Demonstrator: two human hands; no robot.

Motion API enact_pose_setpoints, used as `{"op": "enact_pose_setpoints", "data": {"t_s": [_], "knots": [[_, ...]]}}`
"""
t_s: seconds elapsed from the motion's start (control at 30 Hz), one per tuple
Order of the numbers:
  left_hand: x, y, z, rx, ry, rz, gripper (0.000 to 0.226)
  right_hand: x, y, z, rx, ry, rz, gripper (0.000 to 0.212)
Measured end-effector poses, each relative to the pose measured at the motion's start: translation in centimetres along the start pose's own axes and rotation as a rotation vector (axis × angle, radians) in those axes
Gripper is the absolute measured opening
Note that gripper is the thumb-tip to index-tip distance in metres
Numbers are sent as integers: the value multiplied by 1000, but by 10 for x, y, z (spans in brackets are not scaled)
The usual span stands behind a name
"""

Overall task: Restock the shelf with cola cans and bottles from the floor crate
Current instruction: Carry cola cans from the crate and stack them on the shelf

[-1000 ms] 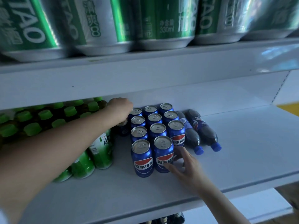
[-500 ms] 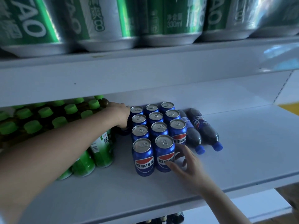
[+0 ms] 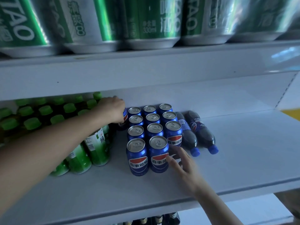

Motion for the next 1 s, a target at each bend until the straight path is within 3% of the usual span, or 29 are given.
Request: {"op": "enact_pose_setpoints", "data": {"t_s": [0.23, 0.33, 0.4, 0.5, 0.6, 0.7, 1.0], "knots": [[32, -56, -45, -299, -332, -127, 58, -10, -3, -18, -152, 180, 75, 27], [32, -91, -65, -477, -677, -137, 50, -2, -11, -24, -180, 198, 57, 15], [20, -112, -75, -507, -1018, -83, 43, 13, -16, -29, -153, 202, 17, 9], [-17, -141, -89, -469, -1401, 19, 56, 48, -26, -47, -113, 183, -133, 29], [-63, -159, -95, -381, -1409, 108, 79, 73, -37, -66, -83, 53, -231, 56], [-111, -169, -91, -299, -1328, 202, 79, 74, -44, -70, -10, -172, -246, 77], [-171, -175, -56, -221, -1220, 315, 75, 27, -41, -65, 35, -273, -128, 59]]}}
Point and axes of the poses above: each hand's wrist, its own y-axis towards the middle knuckle, its own z-axis out of the palm, x = y × z, the point moved 9 cm from there along y, towards the middle knuckle, and after that the axes turned 8 degrees about y, right-handed, at the moved point
